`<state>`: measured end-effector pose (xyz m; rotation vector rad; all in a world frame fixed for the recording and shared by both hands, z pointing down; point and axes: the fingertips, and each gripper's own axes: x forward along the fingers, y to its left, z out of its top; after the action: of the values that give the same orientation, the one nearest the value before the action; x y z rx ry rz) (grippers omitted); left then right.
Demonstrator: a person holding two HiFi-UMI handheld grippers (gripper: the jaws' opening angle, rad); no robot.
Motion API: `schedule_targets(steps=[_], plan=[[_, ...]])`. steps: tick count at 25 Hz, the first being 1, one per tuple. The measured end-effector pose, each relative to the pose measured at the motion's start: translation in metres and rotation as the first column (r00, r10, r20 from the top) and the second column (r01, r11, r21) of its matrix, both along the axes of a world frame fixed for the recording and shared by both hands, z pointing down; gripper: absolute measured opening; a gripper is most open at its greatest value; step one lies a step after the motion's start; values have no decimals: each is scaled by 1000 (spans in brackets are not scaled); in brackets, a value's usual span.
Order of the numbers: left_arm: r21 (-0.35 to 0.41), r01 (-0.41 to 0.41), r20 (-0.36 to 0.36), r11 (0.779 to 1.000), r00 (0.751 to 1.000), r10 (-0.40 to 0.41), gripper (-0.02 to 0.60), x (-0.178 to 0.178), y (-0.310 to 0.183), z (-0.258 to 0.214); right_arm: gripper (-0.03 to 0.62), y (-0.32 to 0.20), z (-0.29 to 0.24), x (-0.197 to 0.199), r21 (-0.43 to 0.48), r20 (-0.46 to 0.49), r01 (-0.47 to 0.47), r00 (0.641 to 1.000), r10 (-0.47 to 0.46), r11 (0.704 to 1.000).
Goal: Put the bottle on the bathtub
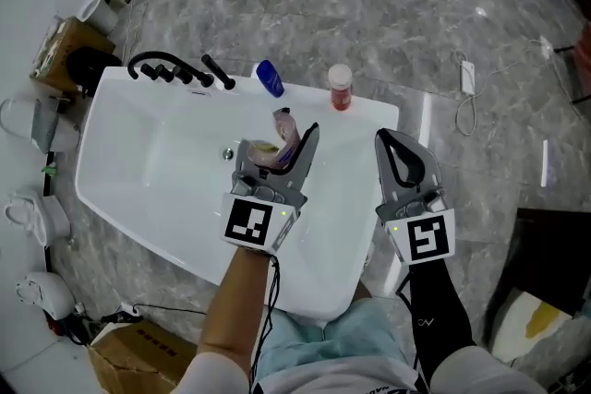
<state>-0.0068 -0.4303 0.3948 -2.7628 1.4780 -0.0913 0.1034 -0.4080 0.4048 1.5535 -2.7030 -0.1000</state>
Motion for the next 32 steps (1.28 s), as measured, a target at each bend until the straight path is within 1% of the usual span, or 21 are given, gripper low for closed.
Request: schedule_targets(steps=[2,7,10,12,15,18,23,27,32], plan=[[2,-1,-11,1000,1000,1,190,-3,-10,13,29,-9,12,-1,-6,-1,-14,1000,14,1000],[17,4,4,1000,1000,-4,190,-14,-46,54,29,-31,44,-7,-24,1,-46,999,46,999],[40,-12,-5,999,1000,12,190,-17,-66,82,29,-40,68,-6,-44,-31,-37,999,36,998],[48,-27,-17,998,999,28,190,-20,-80,103,29,-47,82,-9,-32,-45,-29,999,28,999],[41,-43,-35,998,998,45,190,-24,-104,135,29,-61,100,-13,-3,-27,-27,999,27,1000],[35,-31,-51,999,998,33,190,-24,-125,163,29,-69,126,-14,-15,-39,-16,999,15,1000],[15,-7,-51,1000,999,8,190,-17,-153,203,29,-65,155,-17,-51,12,-17,1000,18,999],[18,22,-72,1000,997,-20,190,-15,-172,225,29,-55,181,-14,-94,13,-15,1000,16,995],[10,50,-84,999,995,-49,190,-11,-196,244,29,-48,199,-8,-134,14,-12,1000,14,991]])
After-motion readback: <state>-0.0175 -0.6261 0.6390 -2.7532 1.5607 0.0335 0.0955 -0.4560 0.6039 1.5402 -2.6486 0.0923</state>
